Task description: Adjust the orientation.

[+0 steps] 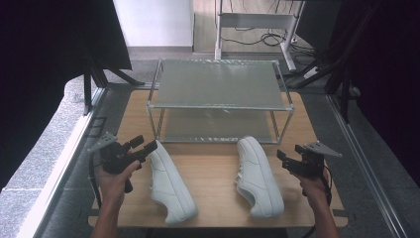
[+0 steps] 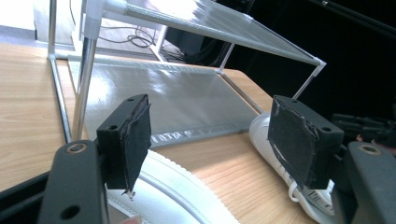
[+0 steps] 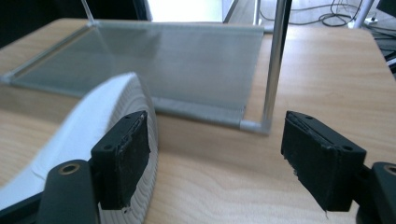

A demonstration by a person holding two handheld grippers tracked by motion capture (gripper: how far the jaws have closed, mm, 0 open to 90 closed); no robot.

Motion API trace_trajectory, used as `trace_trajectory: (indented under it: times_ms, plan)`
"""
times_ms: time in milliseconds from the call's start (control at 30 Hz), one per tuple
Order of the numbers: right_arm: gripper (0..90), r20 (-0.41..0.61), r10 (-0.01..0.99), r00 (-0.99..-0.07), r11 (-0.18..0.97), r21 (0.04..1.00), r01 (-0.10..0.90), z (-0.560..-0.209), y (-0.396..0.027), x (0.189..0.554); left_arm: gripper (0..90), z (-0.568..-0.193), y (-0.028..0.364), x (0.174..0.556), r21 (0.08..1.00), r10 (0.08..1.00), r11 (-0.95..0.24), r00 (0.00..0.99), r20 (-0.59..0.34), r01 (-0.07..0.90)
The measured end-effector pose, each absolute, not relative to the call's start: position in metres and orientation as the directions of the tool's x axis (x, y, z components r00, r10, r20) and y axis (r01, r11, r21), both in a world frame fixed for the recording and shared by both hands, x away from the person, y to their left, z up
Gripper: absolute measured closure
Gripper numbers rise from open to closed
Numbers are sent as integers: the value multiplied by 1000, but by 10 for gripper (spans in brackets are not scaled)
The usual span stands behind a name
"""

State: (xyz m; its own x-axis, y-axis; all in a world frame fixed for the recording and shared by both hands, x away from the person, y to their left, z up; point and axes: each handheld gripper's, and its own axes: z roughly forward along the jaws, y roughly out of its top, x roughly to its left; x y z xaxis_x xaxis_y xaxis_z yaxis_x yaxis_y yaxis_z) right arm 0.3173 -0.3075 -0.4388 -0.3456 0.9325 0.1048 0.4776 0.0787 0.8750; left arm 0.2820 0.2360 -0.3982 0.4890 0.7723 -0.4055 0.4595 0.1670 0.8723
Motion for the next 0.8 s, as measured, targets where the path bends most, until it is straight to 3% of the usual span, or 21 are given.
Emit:
trace_trajectory:
  times_ms: [133,533,633,800]
  plan:
    - [265,31,946,-321,138,862,488,-444,-308,314,304,-398,236,282,867,766,178,488,-419,465]
    - [320,77,939,-334,100,871,482,-438,-308,313,419,-396,237,271,879,758,147,519,-395,454]
    - [335,71,931,-358,111,879,463,-435,-301,311,536,-397,231,273,876,736,131,547,-400,464]
    - [338,99,924,-370,98,873,478,-436,-303,313,616,-401,224,274,873,723,92,571,-390,480]
